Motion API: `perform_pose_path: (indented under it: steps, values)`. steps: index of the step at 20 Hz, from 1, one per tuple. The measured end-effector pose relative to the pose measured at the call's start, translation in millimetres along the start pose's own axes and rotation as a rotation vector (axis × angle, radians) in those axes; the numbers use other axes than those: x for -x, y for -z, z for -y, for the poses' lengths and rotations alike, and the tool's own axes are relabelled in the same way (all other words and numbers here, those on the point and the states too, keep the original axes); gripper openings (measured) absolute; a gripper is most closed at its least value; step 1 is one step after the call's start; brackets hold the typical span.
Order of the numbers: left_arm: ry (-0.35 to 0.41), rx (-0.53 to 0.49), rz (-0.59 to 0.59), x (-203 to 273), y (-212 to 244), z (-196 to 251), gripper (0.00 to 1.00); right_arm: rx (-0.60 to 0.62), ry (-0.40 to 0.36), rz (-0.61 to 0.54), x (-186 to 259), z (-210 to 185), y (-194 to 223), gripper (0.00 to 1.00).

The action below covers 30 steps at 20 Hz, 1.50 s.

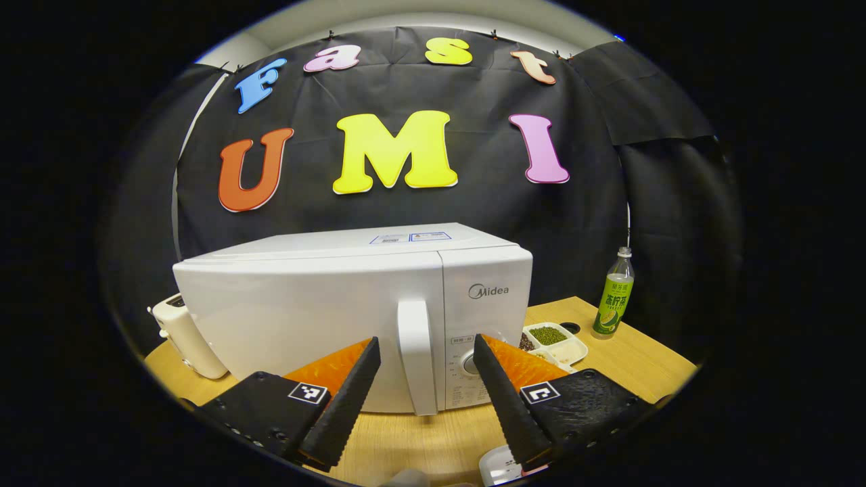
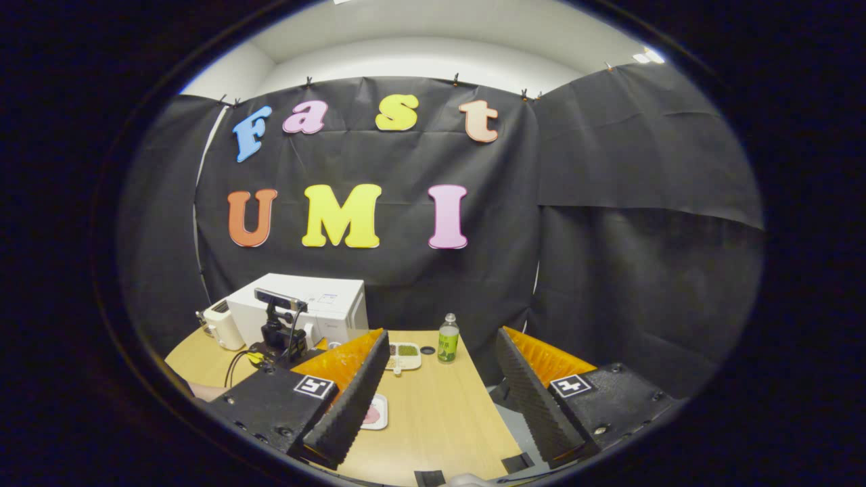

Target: Open the microwave oven with the left hand, put the food in, and close the microwave oven.

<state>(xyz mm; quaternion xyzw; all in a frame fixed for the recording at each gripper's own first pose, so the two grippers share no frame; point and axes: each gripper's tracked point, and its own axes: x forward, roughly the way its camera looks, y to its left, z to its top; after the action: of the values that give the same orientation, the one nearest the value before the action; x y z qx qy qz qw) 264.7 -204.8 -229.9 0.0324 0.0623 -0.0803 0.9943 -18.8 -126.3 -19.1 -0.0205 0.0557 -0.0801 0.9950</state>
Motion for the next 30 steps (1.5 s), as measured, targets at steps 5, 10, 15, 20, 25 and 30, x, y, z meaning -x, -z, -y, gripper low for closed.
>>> perform_pose_path:
  steps: [5, 10, 15, 20, 25, 30]
  values:
    - [-0.013, 0.048, -0.029, -6, 8, -10, 0.39, 0.008, 0.020, -0.006, 4, 3, 1, 0.92]
    - [0.009, -0.002, -0.017, -4, 5, -8, 0.20, 0.000, -0.005, -0.029, 1, -11, 4, 1.00]
    - [0.058, 0.017, -0.017, 0, 7, -6, 0.13, 0.015, -0.022, -0.031, 3, -23, 4, 0.92]
    - [0.094, 0.003, -0.002, 16, 7, -8, 0.13, 0.013, -0.034, -0.019, 2, -35, 1, 0.92]
    - [0.073, -0.020, 0.058, 26, -8, -18, 0.04, 0.022, -0.066, -0.029, -3, -47, 2, 0.92]
    - [0.057, -0.013, 0.002, 26, 9, -21, 0.05, 0.040, -0.105, -0.053, -6, -57, 8, 1.00]
